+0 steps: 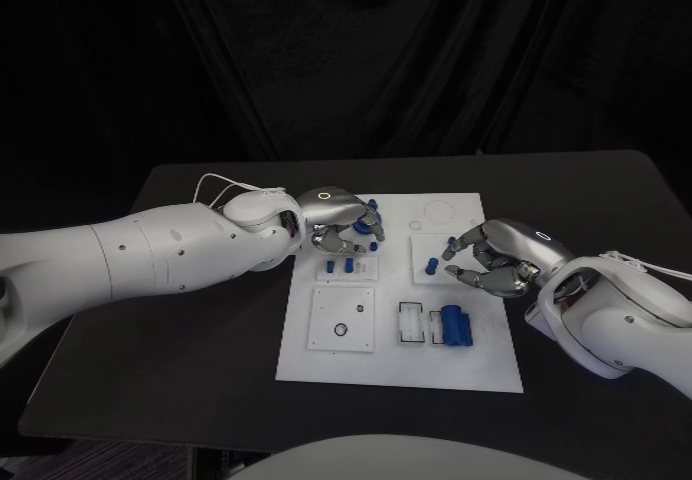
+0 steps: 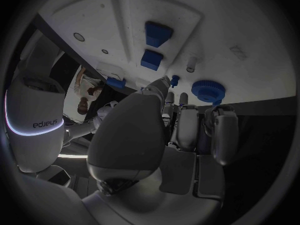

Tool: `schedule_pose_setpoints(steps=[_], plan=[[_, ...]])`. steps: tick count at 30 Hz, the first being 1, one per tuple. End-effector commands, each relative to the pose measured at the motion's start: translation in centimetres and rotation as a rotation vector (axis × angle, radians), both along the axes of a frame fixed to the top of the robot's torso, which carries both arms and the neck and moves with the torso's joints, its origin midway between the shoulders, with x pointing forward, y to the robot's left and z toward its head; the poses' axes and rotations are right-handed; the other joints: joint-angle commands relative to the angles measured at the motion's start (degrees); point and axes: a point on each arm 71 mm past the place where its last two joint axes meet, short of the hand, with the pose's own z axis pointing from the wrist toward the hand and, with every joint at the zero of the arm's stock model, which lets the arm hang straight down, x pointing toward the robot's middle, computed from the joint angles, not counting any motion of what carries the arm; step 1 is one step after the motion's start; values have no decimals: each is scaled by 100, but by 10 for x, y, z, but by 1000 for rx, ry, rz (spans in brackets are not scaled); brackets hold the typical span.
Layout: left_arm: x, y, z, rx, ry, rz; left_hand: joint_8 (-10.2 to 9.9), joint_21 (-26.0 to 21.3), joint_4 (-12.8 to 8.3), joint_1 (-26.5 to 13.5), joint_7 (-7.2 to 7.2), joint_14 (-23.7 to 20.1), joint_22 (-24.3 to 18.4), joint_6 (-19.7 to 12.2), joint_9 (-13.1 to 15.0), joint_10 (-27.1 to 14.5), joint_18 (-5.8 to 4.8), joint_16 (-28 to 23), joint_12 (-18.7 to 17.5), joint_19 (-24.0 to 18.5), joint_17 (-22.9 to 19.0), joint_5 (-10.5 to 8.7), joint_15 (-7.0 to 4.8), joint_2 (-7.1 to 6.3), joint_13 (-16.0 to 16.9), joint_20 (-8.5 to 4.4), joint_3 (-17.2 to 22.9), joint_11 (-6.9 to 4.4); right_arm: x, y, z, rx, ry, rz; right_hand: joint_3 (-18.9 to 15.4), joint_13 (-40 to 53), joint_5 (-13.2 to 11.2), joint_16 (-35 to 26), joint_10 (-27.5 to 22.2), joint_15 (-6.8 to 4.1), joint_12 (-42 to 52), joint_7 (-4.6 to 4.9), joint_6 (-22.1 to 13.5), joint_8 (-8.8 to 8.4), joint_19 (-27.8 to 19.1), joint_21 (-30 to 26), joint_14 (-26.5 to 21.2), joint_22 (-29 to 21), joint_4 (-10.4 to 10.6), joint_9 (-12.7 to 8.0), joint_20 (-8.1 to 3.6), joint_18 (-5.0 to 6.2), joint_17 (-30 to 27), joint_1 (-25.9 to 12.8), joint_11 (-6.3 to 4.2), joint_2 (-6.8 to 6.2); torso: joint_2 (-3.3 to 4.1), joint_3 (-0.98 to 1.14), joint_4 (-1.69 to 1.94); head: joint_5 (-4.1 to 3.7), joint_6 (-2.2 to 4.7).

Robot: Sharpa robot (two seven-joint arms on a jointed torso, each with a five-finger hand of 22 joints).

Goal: Assemble the parts on the task board

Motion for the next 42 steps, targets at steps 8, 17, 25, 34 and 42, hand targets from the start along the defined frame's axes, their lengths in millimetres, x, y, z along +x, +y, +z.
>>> schedule_pose_setpoints(steps=[8, 17, 25, 34, 42], plan=[[1, -1, 0, 5, -29, 21, -6, -72, -26, -46, -27, -46, 1242, 162, -6, 157, -53, -31, 76, 251, -146, 92, 30, 20, -49, 65, 144, 16, 2, 0, -1, 3, 12, -10, 26, 1509, 38, 16, 597, -41, 16, 10, 34, 28, 8, -4, 585, 915, -11, -8, -25, 46, 1484, -14, -21, -35, 9, -3, -17, 2, -49], [2, -6, -1, 14, -17, 16, 14, -119, -53, -42, -41, -87, 1222, 264, -1, 255, -37, -58, 99, 207, -221, 128, 31, 42, -77, 71, 245, 9, 3, 1, -3, -5, 23, -9, 32, 1509, 48, 7, 597, -42, 16, 10, 36, 27, 1, -24, 581, 910, -6, -10, -27, 50, 1472, -20, -21, -26, 4, -5, -18, 22, -69], [3, -9, -3, 26, -2, 12, 62, -45, -70, -98, 18, -126, 1240, 443, 31, 472, -50, -92, 159, 220, -347, 87, 10, 7, -88, 62, 346, -16, 3, 1, -3, -8, 25, -10, 38, 1509, 54, -3, 597, -43, 16, 9, 39, 27, 1, -27, 578, 909, -6, -11, -28, 51, 1460, -20, -22, -20, 6, -3, -13, 12, -103], [4, -13, -5, 41, 17, 9, 66, -56, -102, -92, 45, -125, 1233, 496, 47, 619, -44, -103, 188, 204, -370, 70, -2, 11, -91, 53, 411, -34, 4, 2, -4, -11, 29, -8, 40, 1509, 56, -8, 597, -43, 16, 9, 40, 27, -2, -34, 576, 907, -6, -11, -28, 52, 1452, -20, -22, -19, 9, -2, -19, 30, -128], [5, -14, -7, 56, 33, 18, 73, -90, -110, -111, 65, -136, 1219, 526, 57, 651, -34, -116, 187, 182, -406, 67, -7, -10, -92, 49, 420, -39, 4, 2, -4, -10, 37, -10, 43, 1509, 59, -17, 597, -44, 16, 8, 41, 27, -7, -48, 572, 903, -7, -12, -29, 55, 1440, -21, -23, -17, 14, -1, -15, 33, -144]])
